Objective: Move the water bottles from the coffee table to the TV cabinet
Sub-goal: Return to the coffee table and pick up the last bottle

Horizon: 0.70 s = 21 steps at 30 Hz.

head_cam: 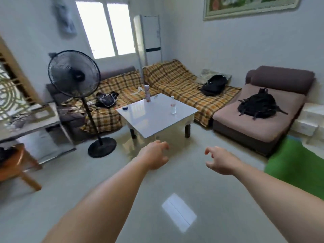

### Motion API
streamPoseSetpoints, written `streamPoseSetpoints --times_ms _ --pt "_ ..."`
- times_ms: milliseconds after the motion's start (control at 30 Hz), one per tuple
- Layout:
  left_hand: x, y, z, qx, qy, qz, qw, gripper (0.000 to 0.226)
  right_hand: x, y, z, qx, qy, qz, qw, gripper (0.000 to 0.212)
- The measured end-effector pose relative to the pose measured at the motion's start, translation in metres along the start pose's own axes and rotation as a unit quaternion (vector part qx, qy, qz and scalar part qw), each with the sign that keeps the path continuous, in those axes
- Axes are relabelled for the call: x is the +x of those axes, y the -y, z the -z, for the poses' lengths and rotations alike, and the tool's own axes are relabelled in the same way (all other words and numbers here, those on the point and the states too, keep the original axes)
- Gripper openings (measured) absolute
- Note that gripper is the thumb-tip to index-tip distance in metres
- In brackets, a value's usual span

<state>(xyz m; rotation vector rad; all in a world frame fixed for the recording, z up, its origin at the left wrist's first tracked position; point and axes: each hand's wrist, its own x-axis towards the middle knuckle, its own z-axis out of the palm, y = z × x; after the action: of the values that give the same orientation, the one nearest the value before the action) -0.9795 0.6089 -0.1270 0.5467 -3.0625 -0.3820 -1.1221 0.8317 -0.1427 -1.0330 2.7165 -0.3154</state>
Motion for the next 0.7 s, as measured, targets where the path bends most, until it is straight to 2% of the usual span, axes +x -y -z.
streamPoseSetpoints --times_ms 167,300,533,700 --pt "-0.054 0.064 0.01 -0.041 -0.032 0.118 0.992 0.037 0.034 0.07 -0.01 -0.014 0.019 0.08 0.997 0.045" --pt "-0.075 0.104 0.011 -0.066 -0.069 0.179 0.979 0.039 0.055 0.124 -0.025 -0.01 0.0 0.117 0.993 0.045" --pt "-0.035 0.161 0.007 -0.08 -0.065 0.183 0.978 0.039 0.112 0.159 -0.033 -0.05 -0.001 0.107 0.993 0.04" --pt "0.03 0.192 0.008 -0.116 -0.044 0.148 0.981 0.037 0.158 0.156 -0.031 -0.081 0.017 0.048 0.995 0.04"
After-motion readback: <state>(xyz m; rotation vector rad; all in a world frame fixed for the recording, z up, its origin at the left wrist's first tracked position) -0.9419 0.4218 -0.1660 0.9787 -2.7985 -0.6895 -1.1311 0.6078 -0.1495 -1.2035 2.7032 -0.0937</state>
